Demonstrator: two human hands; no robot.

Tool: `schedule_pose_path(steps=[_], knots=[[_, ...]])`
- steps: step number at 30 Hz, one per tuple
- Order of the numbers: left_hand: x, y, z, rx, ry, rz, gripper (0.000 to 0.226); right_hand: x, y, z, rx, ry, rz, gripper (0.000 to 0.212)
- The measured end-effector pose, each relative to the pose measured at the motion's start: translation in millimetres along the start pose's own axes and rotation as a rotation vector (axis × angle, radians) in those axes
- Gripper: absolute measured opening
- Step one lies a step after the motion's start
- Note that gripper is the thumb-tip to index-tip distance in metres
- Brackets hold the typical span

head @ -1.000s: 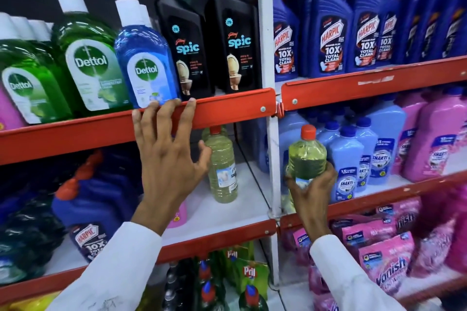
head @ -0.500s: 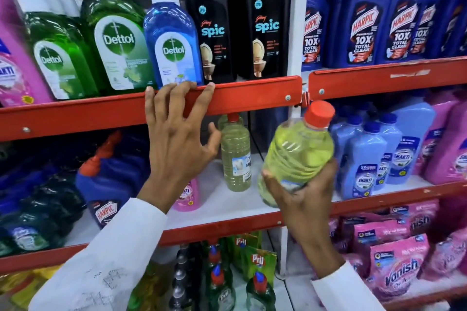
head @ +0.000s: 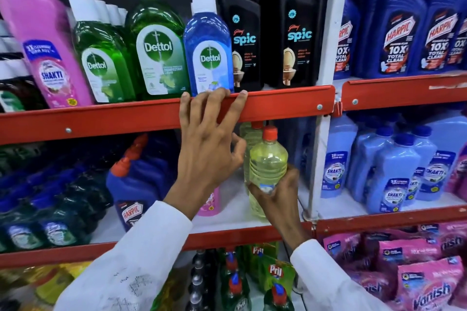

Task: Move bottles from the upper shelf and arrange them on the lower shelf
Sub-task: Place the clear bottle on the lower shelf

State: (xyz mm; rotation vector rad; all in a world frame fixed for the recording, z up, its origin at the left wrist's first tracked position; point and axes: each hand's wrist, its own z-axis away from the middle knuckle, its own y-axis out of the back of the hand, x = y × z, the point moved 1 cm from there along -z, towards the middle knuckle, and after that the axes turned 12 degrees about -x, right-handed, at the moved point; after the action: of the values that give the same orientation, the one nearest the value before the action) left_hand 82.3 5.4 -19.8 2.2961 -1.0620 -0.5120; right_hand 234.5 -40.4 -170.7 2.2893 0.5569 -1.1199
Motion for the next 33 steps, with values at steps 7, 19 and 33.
schedule_pose_path(steps=[7,19,33], knots=[[1,-1,1,0.004,-0.001,0.011,0.075,23,-4,-4,-0.027,-0.082,0.06,0.077],[-1,3,2,-0.033,-0.013,0.015,0.074,4,1,11,-0.001,-0.103,0.126,0.088],[-124,50,61,0.186,0.174,0.034,0.047,-222,-37,19,0.155,0.619,-0.068,0.031]])
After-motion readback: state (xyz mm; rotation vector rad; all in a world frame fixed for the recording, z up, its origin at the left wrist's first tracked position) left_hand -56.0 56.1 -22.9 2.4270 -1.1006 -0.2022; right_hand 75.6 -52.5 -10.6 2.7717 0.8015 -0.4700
